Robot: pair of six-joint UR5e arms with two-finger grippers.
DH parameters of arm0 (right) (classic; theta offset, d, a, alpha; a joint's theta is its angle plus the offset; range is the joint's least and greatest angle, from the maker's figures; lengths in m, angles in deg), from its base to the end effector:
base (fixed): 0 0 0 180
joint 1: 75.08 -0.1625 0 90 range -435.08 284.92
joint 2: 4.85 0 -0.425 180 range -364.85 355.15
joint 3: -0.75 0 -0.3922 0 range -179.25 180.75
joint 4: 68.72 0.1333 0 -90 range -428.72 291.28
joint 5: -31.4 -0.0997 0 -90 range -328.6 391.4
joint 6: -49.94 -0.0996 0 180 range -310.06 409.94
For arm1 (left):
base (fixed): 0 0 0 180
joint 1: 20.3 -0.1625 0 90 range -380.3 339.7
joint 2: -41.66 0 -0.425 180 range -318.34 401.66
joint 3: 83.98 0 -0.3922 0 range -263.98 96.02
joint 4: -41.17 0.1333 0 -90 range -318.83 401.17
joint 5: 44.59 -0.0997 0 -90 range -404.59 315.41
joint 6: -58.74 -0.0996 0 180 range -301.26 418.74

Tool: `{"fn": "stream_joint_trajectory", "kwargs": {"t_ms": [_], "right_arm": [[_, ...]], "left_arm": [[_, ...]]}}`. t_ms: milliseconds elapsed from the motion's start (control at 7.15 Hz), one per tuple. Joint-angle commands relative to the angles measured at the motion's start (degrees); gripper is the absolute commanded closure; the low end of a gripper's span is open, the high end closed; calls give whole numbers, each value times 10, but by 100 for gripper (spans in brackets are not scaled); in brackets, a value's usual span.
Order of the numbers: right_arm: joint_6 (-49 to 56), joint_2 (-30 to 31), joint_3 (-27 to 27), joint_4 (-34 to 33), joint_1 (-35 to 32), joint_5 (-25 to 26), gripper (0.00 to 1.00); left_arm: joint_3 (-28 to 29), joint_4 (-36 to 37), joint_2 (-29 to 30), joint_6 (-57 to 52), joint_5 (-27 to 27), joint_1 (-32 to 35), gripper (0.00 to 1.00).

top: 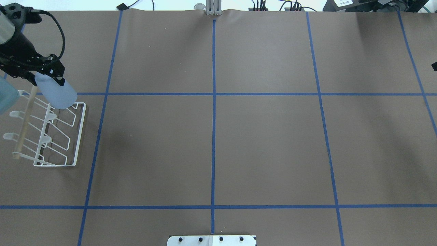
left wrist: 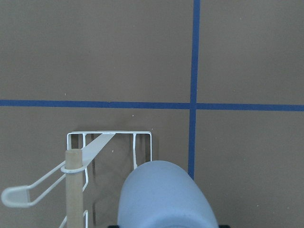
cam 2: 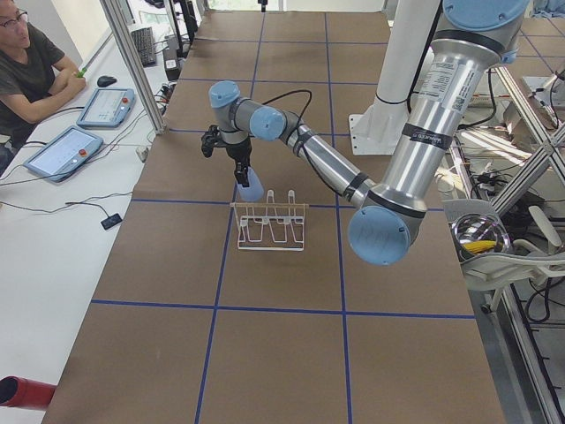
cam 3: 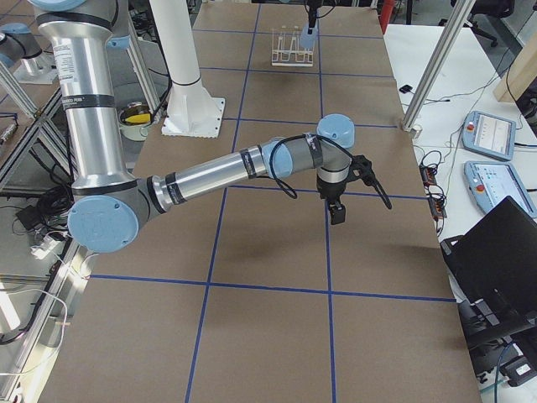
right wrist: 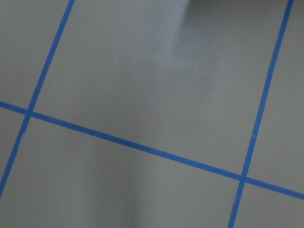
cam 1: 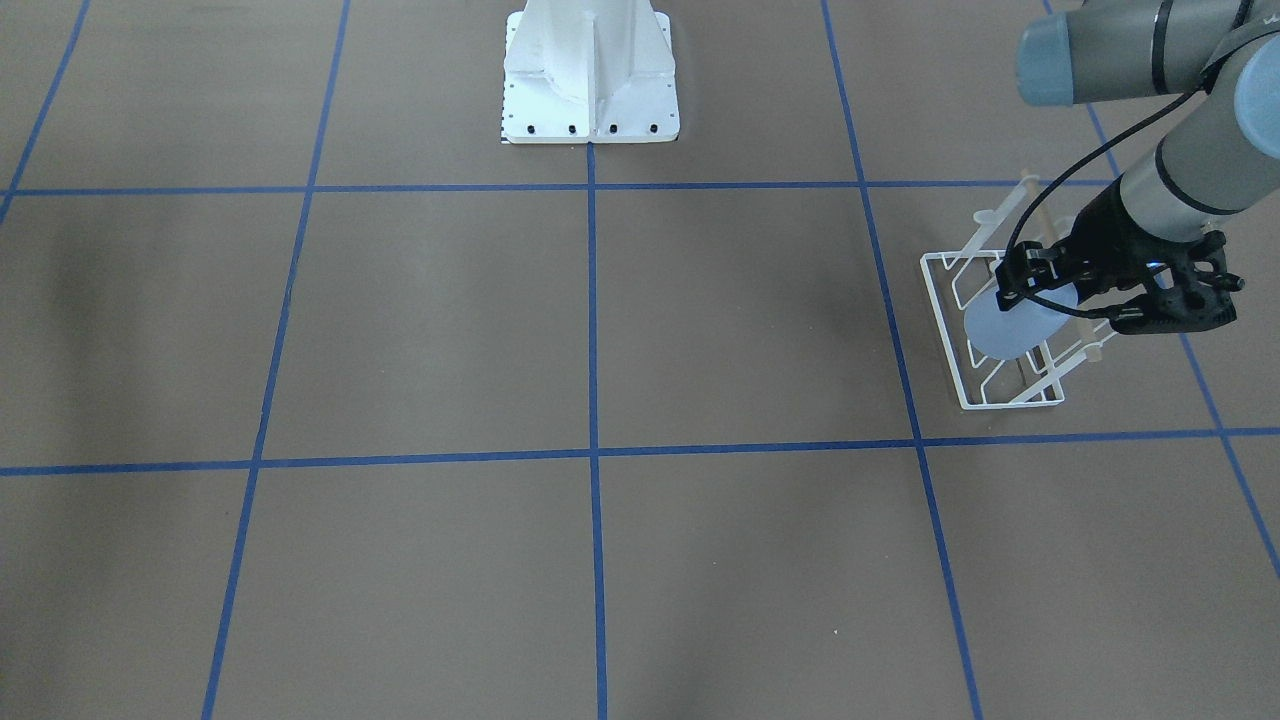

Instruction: Hang cup on cup holder

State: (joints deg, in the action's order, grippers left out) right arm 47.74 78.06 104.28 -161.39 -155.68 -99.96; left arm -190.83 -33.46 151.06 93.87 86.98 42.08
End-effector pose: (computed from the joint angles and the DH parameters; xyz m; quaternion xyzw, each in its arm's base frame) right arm -0.0212 -0.5412 0.4865 0.1100 -0.3618 -0.1130 0.9188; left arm 0.2080 -0.5426 0.3655 -0.0371 0.3862 0.0040 0.9217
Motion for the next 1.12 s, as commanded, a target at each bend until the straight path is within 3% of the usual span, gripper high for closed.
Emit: {"fn": "stream_joint_trajectory", "kwargs": {"t_ms": [0, 140, 419, 559, 978], "right_arm": [[0, 0, 0, -1, 0, 1, 0], [0, 0, 0, -1, 0, 0, 0], [0, -1, 2, -1, 0, 0, 0], [0, -1, 3, -1, 0, 0, 0], [0, -4, 3, -1, 0, -2, 0]], "left_arm": [[23, -25, -5, 3, 0, -7, 100], [31, -38, -10, 3, 0, -8, 100], [31, -52, -16, 2, 0, -10, 12], [31, -52, -16, 0, 0, -10, 3], [21, -51, -18, -2, 16, -9, 2]]}}
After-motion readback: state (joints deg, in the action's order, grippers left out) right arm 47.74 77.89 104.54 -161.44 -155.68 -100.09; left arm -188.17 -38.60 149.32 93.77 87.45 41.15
